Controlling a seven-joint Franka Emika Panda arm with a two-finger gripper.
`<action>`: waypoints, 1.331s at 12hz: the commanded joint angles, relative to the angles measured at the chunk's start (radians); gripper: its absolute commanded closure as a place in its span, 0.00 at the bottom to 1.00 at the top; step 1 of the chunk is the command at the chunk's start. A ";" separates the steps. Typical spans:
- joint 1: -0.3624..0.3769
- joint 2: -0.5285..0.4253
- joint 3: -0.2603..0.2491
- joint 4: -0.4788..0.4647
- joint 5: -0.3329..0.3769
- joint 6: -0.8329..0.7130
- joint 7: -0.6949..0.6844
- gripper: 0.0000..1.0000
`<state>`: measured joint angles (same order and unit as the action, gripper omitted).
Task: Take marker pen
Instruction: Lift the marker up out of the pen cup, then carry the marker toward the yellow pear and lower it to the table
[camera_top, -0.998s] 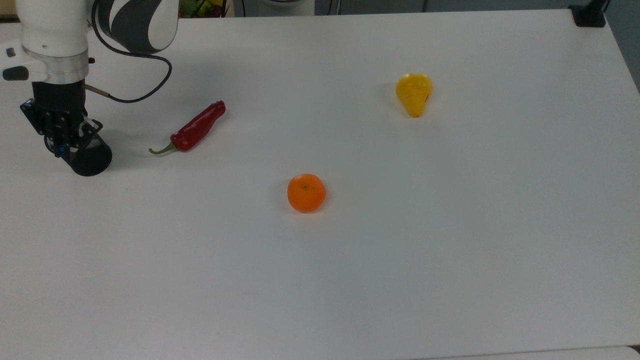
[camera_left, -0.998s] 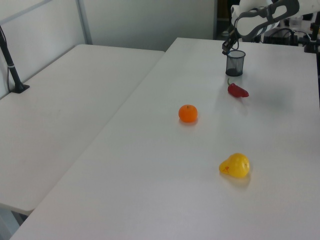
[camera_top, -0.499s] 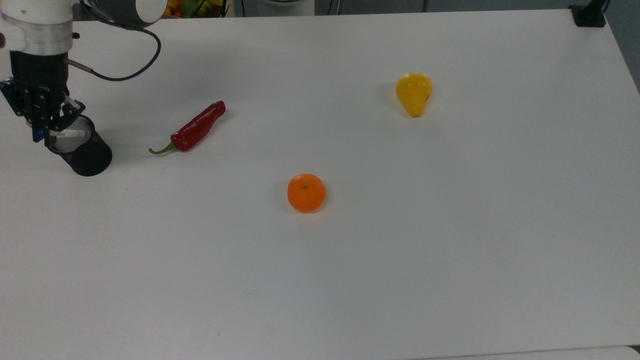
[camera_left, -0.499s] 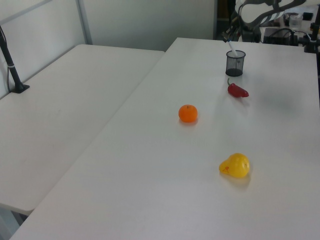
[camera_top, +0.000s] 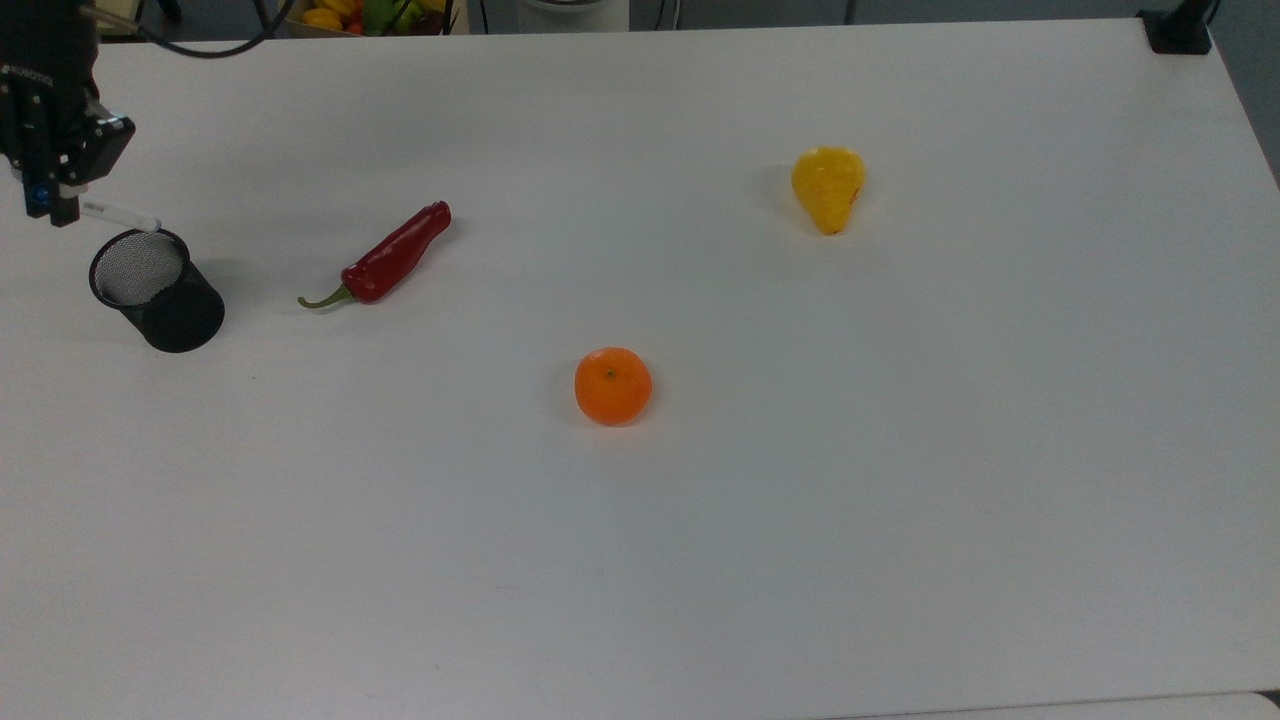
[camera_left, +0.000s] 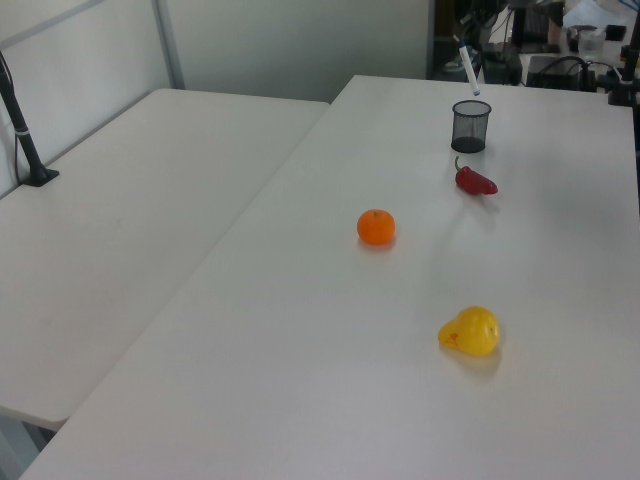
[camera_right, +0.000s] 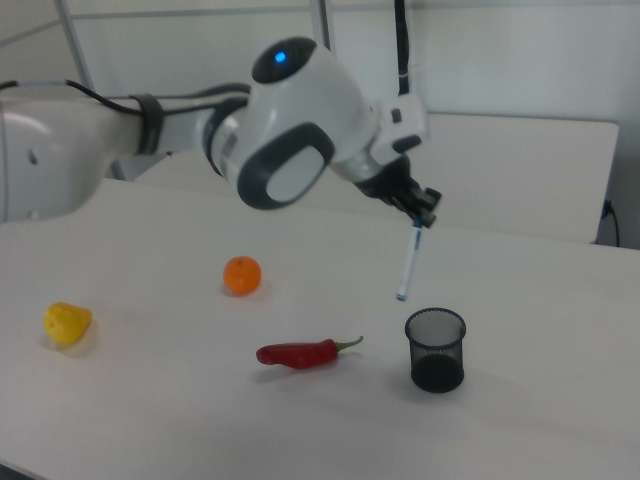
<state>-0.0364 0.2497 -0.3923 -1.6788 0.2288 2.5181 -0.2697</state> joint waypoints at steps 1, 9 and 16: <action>0.030 -0.105 0.050 -0.007 0.017 -0.174 0.038 1.00; 0.069 -0.147 0.318 -0.012 -0.054 -0.547 0.268 1.00; 0.098 -0.121 0.547 -0.185 -0.135 -0.601 0.377 1.00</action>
<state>0.0440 0.1288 0.1401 -1.7920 0.1148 1.9082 0.0823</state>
